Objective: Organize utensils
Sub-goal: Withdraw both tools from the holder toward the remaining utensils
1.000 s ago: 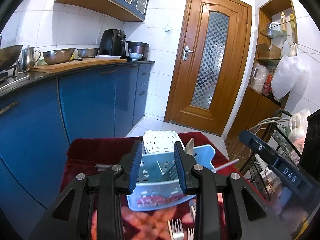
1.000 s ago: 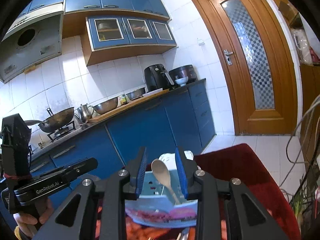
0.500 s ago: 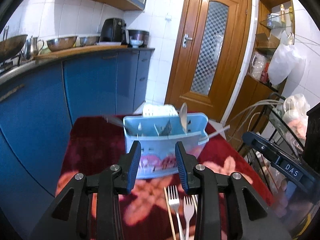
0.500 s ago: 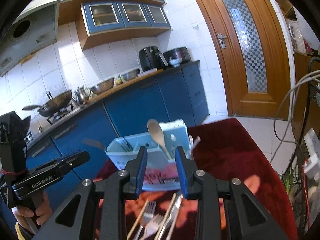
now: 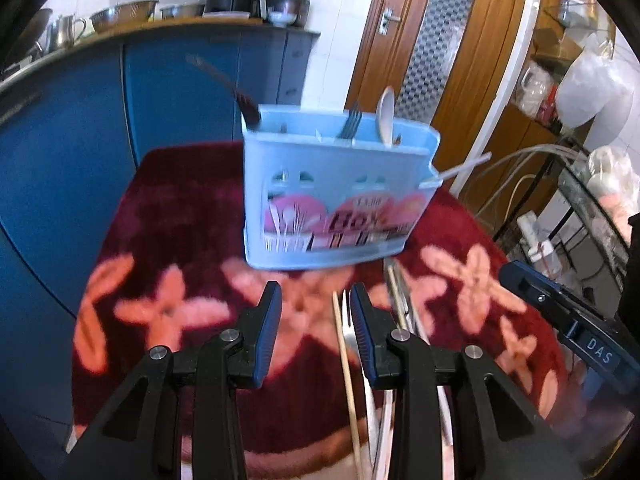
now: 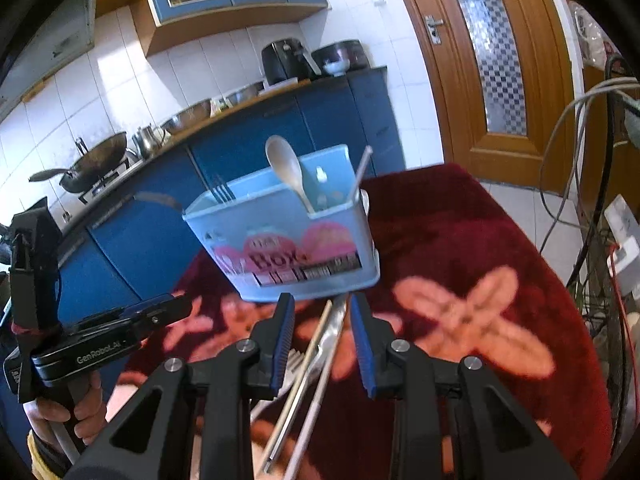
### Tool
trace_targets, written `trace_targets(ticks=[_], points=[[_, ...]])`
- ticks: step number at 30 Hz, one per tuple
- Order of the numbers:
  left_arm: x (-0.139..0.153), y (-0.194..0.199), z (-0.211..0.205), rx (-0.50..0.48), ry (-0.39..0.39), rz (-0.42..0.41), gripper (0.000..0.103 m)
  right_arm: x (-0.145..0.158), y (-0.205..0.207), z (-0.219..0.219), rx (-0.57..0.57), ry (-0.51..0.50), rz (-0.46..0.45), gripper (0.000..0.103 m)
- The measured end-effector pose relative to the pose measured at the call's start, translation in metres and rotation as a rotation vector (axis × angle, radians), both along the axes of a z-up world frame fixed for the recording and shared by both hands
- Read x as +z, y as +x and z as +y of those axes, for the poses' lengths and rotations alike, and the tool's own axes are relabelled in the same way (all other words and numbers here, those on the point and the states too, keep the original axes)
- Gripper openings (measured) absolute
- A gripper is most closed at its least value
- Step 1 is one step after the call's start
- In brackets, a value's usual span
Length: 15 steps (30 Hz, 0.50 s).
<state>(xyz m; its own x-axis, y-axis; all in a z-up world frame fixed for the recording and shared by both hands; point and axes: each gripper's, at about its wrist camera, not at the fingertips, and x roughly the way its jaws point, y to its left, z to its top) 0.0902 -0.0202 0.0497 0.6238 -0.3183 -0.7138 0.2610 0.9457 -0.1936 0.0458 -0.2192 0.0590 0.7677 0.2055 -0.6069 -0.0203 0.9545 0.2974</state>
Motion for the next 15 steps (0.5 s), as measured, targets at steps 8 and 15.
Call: trace_targets(ticks=[8, 15], points=[[-0.031, 0.004, -0.014, -0.02, 0.04, 0.093, 0.036, -0.019, -0.001, -0.004, -0.004, -0.004, 0.052, 0.032], [-0.049, 0.005, -0.025, -0.045, 0.078, 0.143, 0.036, -0.03, -0.001, -0.009, -0.002, 0.014, 0.08, 0.034]])
